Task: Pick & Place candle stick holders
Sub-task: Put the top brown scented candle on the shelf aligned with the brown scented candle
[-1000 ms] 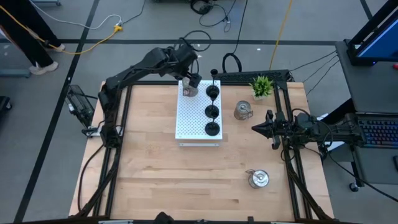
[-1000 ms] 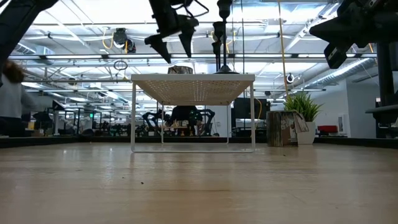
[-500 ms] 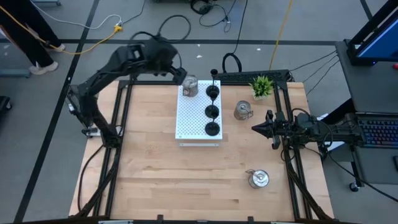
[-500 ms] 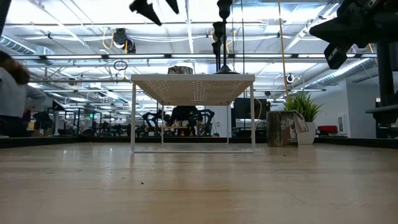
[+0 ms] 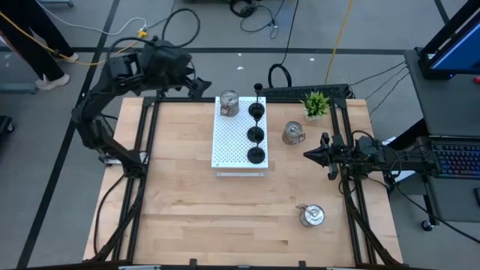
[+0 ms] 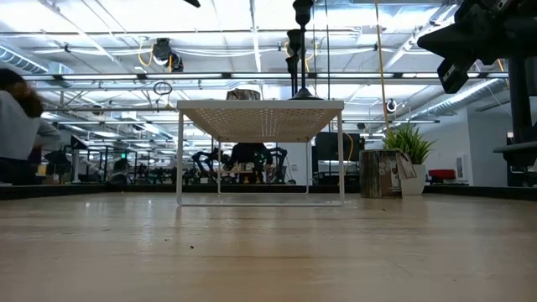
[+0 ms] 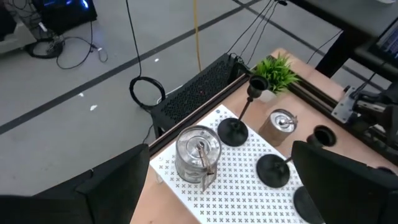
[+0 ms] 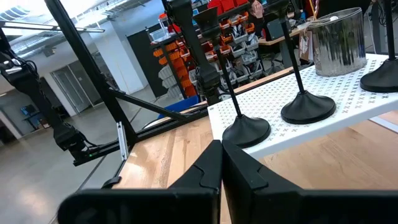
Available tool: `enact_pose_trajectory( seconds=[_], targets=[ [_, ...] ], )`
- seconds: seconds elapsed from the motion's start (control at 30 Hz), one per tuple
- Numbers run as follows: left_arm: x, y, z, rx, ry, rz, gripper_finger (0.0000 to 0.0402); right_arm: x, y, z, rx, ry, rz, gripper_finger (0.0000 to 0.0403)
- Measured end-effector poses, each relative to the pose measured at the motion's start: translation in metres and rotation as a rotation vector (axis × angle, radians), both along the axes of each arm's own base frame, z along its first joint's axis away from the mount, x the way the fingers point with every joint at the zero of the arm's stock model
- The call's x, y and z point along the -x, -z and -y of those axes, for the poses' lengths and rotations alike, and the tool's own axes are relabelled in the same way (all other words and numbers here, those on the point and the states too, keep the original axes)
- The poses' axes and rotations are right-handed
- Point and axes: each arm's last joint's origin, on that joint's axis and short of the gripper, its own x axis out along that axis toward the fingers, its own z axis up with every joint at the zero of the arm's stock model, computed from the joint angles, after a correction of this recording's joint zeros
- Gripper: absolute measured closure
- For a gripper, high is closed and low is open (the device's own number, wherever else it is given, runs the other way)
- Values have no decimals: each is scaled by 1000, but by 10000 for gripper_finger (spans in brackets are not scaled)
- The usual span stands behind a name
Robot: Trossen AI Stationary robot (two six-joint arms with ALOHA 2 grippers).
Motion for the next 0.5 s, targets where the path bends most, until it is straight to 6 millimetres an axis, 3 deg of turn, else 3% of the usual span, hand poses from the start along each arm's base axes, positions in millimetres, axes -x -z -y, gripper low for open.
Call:
enact_pose_trajectory(
  seconds=[0.2,0.5],
  targets=[
    [10,-2,10,22,10,-15,2,0,0,0,0,2,2,403],
    [-2,2,29,9,116,-18,2,0,-1,0,0,4,7,403]
  ],
)
